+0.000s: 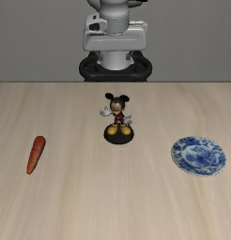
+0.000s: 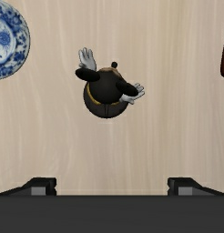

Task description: Pick up the carrot and put it on the plate

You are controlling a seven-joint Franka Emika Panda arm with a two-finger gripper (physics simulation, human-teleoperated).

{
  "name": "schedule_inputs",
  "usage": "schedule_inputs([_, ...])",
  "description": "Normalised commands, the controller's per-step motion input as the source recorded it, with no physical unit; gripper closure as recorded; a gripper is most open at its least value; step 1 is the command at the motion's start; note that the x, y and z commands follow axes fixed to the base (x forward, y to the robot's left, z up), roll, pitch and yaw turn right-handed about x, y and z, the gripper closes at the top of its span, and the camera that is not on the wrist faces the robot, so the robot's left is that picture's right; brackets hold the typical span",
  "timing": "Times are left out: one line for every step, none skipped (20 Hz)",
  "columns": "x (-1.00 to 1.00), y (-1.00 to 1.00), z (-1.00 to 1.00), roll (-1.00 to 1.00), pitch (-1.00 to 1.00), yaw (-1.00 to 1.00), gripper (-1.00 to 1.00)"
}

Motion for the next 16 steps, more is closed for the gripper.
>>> schedule_inputs([0.00, -1.00, 0.00, 0.00, 0.00, 0.00, -1.00])
schedule_inputs([0.00, -1.00, 0.00, 0.00, 0.00, 0.00, -1.00])
schedule_inputs([0.00, -1.00, 0.00, 0.00, 0.00, 0.00, -1.00])
schedule_inputs([0.00, -1.00, 0.00, 0.00, 0.00, 0.00, -1.00])
schedule_inputs([0.00, -1.00, 0.00, 0.00, 0.00, 0.00, -1.00])
schedule_inputs([0.00, -1.00, 0.00, 0.00, 0.00, 0.00, -1.00])
schedule_inputs([0.00, -1.00, 0.00, 0.00, 0.00, 0.00, -1.00])
schedule_inputs([0.00, -1.00, 0.00, 0.00, 0.00, 0.00, -1.00])
schedule_inputs([0.00, -1.00, 0.00, 0.00, 0.00, 0.00, -1.00])
schedule_inputs([0.00, -1.00, 0.00, 0.00, 0.00, 0.00, -1.00])
schedule_inputs([0.00, -1.00, 0.00, 0.00, 0.00, 0.00, -1.00])
schedule_inputs([0.00, -1.00, 0.00, 0.00, 0.00, 0.00, -1.00])
schedule_inputs([0.00, -1.00, 0.00, 0.00, 0.00, 0.00, -1.00])
schedule_inputs([0.00, -1.00, 0.00, 0.00, 0.00, 0.00, -1.00])
schedule_inputs([0.00, -1.00, 0.00, 0.00, 0.00, 0.00, -1.00])
schedule_inputs([0.00, -1.00, 0.00, 0.00, 0.00, 0.00, -1.00])
